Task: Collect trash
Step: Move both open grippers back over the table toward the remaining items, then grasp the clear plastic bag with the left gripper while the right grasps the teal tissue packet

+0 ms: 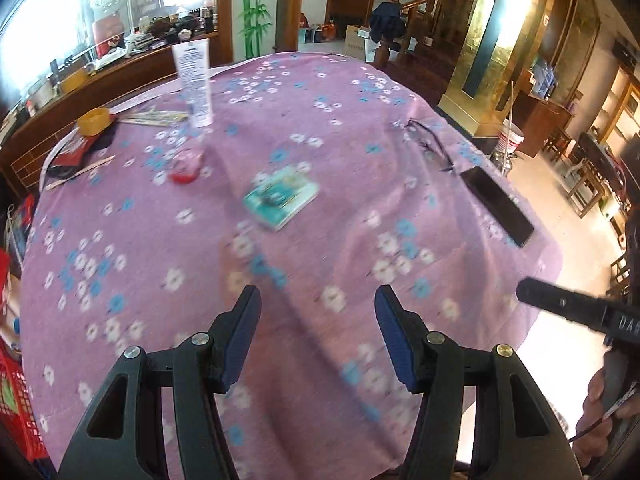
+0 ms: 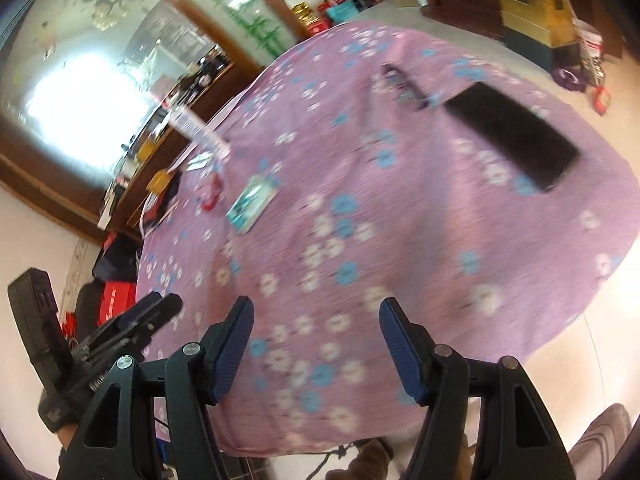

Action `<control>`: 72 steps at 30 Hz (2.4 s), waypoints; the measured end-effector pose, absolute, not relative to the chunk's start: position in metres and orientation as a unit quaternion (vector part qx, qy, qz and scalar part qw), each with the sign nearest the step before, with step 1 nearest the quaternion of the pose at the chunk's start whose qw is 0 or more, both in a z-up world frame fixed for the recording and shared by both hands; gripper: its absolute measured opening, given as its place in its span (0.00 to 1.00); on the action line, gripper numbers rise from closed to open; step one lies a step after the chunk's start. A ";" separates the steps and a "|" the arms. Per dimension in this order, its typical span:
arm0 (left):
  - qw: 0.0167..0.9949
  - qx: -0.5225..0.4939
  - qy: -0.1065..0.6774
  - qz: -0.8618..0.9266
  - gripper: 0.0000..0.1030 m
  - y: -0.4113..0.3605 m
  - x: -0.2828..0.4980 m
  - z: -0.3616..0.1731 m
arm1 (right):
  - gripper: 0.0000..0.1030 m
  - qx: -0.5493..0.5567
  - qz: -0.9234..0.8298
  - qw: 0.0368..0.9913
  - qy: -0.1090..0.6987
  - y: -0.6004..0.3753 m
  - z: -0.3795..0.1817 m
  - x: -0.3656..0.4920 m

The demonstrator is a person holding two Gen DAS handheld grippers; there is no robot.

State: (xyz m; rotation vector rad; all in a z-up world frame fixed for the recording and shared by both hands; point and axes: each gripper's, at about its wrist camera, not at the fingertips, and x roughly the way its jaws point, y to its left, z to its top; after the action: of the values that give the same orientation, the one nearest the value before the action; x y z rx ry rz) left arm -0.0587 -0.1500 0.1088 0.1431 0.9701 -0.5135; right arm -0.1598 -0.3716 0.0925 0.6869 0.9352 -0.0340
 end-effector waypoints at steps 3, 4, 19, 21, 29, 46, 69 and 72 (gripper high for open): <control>0.848 0.058 0.469 -0.239 0.56 -0.159 -0.042 0.114 | 0.68 0.337 -0.023 0.832 0.439 -0.395 0.088 -0.163; 0.848 0.057 0.471 -0.237 0.56 -0.159 -0.038 0.115 | 0.68 0.340 -0.026 0.831 0.439 -0.400 0.087 -0.164; 0.853 0.016 0.490 -0.179 0.56 -0.076 0.098 0.103 | 0.68 0.346 -0.087 0.836 0.417 -0.390 0.106 -0.185; 0.852 0.003 0.498 -0.161 0.56 -0.066 0.124 0.095 | 0.68 0.346 -0.096 0.834 0.419 -0.386 0.108 -0.191; 0.832 0.005 0.532 -0.154 0.56 -0.078 0.197 0.052 | 0.68 0.339 -0.132 0.833 0.416 -0.379 0.115 -0.212; 0.852 0.031 0.500 -0.151 0.33 -0.071 0.169 0.043 | 0.68 0.325 -0.099 0.832 0.438 -0.361 0.118 -0.175; 0.878 0.021 0.464 -0.120 0.34 0.050 -0.028 0.084 | 0.71 0.256 -0.118 0.791 0.543 -0.253 0.026 0.114; 0.877 0.024 0.466 -0.117 0.34 0.054 -0.028 0.081 | 0.71 0.189 -0.146 0.794 0.558 -0.235 0.022 0.125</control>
State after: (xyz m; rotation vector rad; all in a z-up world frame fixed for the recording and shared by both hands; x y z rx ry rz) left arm -0.0279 0.0542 0.0807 0.0508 0.9723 -0.2451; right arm 0.1253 -0.2355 0.0217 0.4058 1.2002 -0.3141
